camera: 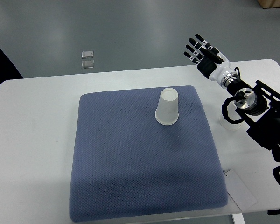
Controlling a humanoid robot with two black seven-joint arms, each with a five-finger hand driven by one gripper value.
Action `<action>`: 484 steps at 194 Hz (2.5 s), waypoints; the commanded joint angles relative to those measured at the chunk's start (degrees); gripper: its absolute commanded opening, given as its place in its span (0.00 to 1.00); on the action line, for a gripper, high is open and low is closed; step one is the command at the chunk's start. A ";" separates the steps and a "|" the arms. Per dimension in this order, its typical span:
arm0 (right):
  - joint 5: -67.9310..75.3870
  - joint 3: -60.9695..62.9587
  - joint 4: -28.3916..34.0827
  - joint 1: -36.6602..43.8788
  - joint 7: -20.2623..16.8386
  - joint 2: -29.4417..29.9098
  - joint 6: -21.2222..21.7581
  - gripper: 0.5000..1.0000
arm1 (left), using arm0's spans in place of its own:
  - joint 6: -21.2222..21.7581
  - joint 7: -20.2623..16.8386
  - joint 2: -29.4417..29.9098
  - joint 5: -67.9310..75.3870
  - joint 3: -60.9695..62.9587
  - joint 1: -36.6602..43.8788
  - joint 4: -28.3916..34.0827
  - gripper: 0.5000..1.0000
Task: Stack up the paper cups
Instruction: 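Move the right hand above the loose white paper cup beside the pad, then lower the right hand around the loose white cup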
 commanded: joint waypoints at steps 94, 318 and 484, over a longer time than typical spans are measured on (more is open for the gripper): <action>0.09 -2.72 0.17 0.61 -0.09 -0.44 0.69 0.86 | 0.01 -0.01 0.00 0.00 0.01 0.00 -0.01 1.00; -36.04 -97.91 33.13 70.40 -10.99 -24.69 21.45 0.86 | -0.17 -0.09 0.00 0.00 0.09 0.00 -1.51 1.00; -38.76 -103.18 38.41 77.69 -10.90 -23.82 21.45 0.86 | -0.17 -0.09 0.00 0.00 0.18 0.00 -1.51 1.00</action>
